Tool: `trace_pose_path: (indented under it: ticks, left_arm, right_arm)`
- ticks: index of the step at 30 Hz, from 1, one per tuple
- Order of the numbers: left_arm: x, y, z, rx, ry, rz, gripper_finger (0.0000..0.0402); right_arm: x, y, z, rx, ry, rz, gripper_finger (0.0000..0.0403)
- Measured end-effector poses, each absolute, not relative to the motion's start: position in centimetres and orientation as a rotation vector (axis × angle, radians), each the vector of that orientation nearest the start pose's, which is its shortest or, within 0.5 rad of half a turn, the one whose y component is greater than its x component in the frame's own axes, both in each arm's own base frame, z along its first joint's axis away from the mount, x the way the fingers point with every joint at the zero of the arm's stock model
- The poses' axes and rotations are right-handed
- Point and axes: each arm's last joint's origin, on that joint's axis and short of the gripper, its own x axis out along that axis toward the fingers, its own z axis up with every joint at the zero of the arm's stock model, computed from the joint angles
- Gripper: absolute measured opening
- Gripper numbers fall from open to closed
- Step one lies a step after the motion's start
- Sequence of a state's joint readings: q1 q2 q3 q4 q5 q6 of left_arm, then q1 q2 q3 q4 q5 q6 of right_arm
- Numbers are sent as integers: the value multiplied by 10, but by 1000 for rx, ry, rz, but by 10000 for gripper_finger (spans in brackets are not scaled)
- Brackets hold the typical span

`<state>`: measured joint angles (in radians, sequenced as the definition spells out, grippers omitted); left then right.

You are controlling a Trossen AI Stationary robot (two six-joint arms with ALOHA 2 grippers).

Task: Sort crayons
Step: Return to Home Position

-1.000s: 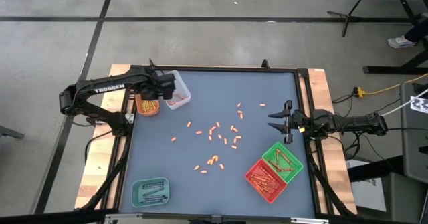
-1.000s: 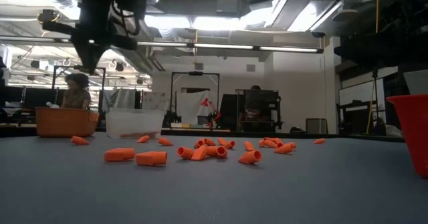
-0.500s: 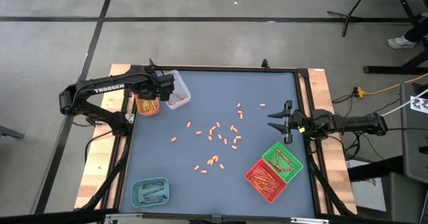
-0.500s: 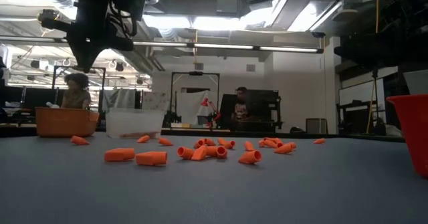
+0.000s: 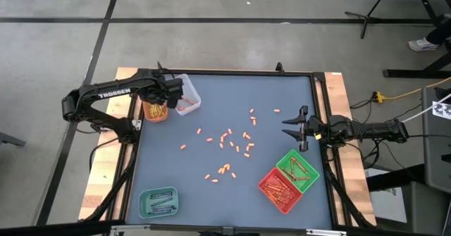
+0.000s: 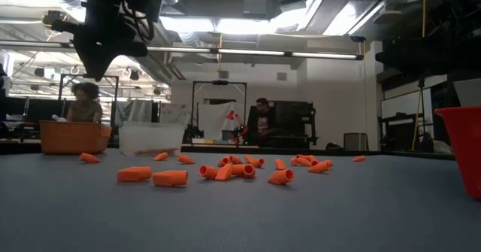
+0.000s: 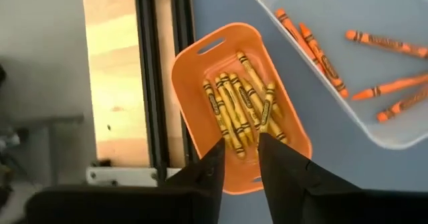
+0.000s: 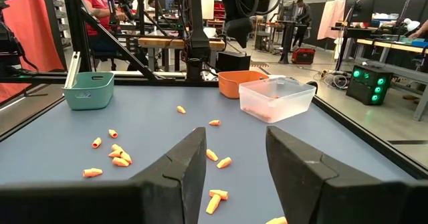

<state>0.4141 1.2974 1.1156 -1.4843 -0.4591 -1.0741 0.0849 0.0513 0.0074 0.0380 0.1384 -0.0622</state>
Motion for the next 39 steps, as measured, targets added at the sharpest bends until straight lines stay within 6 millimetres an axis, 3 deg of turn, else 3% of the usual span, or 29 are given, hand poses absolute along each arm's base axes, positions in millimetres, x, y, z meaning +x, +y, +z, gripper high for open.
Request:
trace_pose_path:
  ticks: [6, 12, 22, 30, 39]
  left_arm:
    - [166, 87, 284, -584, 1247, 1337, 26]
    - [164, 86, 276, -477, 1118, 1198, 4]
    - [140, 73, 234, -469, 823, 717, 0]
    - [131, 63, 201, -392, 381, 271, 0]
    - [113, 56, 159, -326, 165, 182, 0]
  right_arm:
    - [100, 4, 166, -63, 8, -53, 154]
    - [100, 4, 166, -63, 8, -54, 154]
    - [100, 4, 166, -63, 7, -53, 154]
    - [100, 4, 166, -63, 7, -53, 154]
    - [100, 4, 166, -63, 7, -53, 154]
